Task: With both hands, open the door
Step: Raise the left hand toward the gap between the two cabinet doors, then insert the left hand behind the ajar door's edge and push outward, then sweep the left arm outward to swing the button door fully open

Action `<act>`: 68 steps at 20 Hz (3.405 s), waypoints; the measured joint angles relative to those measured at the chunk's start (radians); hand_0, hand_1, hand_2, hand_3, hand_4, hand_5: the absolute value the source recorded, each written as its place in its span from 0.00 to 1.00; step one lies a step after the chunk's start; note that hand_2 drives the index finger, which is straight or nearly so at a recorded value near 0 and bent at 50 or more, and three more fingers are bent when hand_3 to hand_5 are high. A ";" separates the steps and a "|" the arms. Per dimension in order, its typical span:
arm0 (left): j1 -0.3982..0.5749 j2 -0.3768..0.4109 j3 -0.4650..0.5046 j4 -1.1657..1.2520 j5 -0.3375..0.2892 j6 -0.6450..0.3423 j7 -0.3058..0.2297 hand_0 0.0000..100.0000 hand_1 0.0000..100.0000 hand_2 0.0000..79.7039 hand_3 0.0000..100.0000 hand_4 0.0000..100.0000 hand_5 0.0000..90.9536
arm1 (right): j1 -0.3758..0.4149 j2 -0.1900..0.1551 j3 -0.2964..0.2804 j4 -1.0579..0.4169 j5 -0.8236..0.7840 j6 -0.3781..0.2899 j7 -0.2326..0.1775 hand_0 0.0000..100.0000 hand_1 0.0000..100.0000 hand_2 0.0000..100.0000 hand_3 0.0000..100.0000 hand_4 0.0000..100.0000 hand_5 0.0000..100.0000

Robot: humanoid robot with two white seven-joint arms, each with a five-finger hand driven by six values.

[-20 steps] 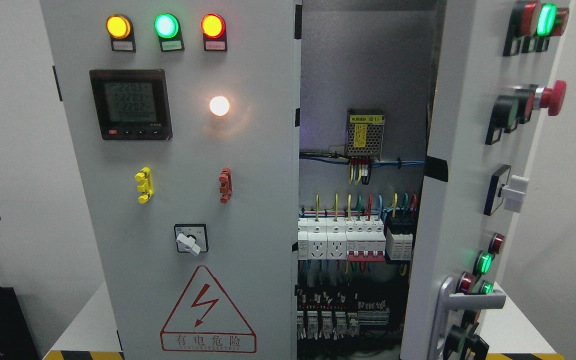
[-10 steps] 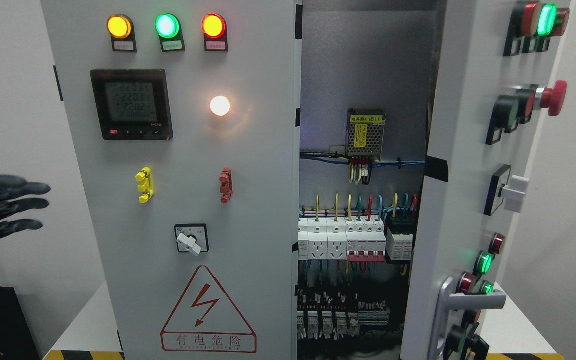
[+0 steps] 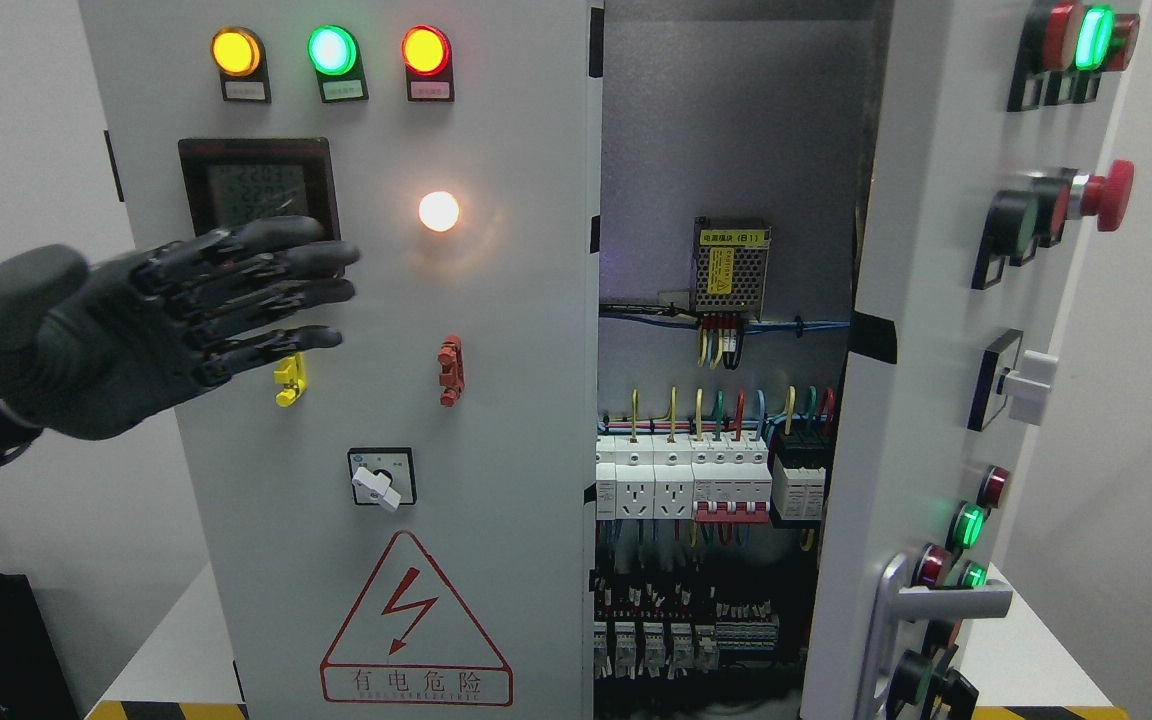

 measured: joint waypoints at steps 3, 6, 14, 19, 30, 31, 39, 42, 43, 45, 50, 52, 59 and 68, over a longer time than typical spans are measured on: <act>-0.067 -0.082 -0.099 0.002 0.025 0.013 0.001 0.12 0.39 0.00 0.00 0.00 0.00 | 0.000 0.000 0.000 0.000 0.000 0.000 0.000 0.12 0.39 0.00 0.00 0.00 0.00; -0.107 -0.158 -0.173 0.003 0.042 0.016 0.003 0.12 0.39 0.00 0.00 0.00 0.00 | 0.000 0.000 0.000 0.000 0.000 0.000 0.000 0.12 0.39 0.00 0.00 0.00 0.00; -0.159 -0.330 -0.294 0.007 0.097 0.018 0.093 0.12 0.39 0.00 0.00 0.00 0.00 | 0.000 0.000 0.000 0.000 0.000 0.000 0.000 0.12 0.39 0.00 0.00 0.00 0.00; -0.169 -0.413 -0.330 0.009 0.120 0.015 0.185 0.12 0.39 0.00 0.00 0.00 0.00 | 0.000 0.000 0.000 0.000 0.000 0.000 0.000 0.12 0.39 0.00 0.00 0.00 0.00; -0.150 -0.572 -0.303 0.010 0.120 0.006 0.324 0.12 0.39 0.00 0.00 0.00 0.00 | 0.000 0.000 0.000 0.000 0.000 0.000 0.000 0.12 0.39 0.00 0.00 0.00 0.00; -0.148 -0.585 -0.300 0.009 0.110 0.006 0.333 0.12 0.39 0.00 0.00 0.00 0.00 | 0.000 0.000 0.000 0.000 0.000 0.000 0.000 0.12 0.39 0.00 0.00 0.00 0.00; -0.142 -0.691 -0.283 0.009 0.060 0.005 0.422 0.12 0.39 0.00 0.00 0.00 0.00 | 0.000 0.000 0.000 0.000 0.000 0.000 0.000 0.12 0.39 0.00 0.00 0.00 0.00; -0.146 -0.735 -0.276 0.010 0.052 0.005 0.474 0.12 0.39 0.00 0.00 0.00 0.00 | 0.000 0.000 0.000 0.000 0.000 0.000 0.000 0.12 0.39 0.00 0.00 0.00 0.00; -0.149 -0.751 -0.274 0.010 0.051 0.005 0.491 0.12 0.39 0.00 0.00 0.00 0.00 | 0.000 0.000 0.000 0.000 0.000 0.000 0.000 0.12 0.39 0.00 0.00 0.00 0.00; -0.154 -0.783 -0.270 0.011 0.048 0.005 0.523 0.12 0.39 0.00 0.00 0.00 0.00 | 0.000 0.000 0.000 0.000 0.000 0.000 0.000 0.12 0.39 0.00 0.00 0.00 0.00; -0.173 -0.858 -0.263 0.022 0.043 0.005 0.577 0.12 0.39 0.00 0.00 0.00 0.00 | 0.000 0.000 0.000 0.000 0.000 0.000 0.000 0.12 0.39 0.00 0.00 0.00 0.00; -0.180 -0.884 -0.261 0.028 0.041 0.005 0.582 0.12 0.39 0.00 0.00 0.00 0.00 | 0.000 0.000 0.000 0.000 0.000 0.000 0.000 0.12 0.39 0.00 0.00 0.00 0.00; -0.192 -0.947 -0.258 0.040 0.034 0.005 0.605 0.12 0.39 0.00 0.00 0.00 0.00 | 0.000 0.000 0.000 0.000 0.000 0.000 0.000 0.12 0.39 0.00 0.00 0.00 0.00; -0.194 -0.989 -0.258 0.048 0.030 0.004 0.614 0.12 0.39 0.00 0.00 0.00 0.00 | -0.002 0.000 -0.001 0.000 0.000 0.000 0.000 0.12 0.39 0.00 0.00 0.00 0.00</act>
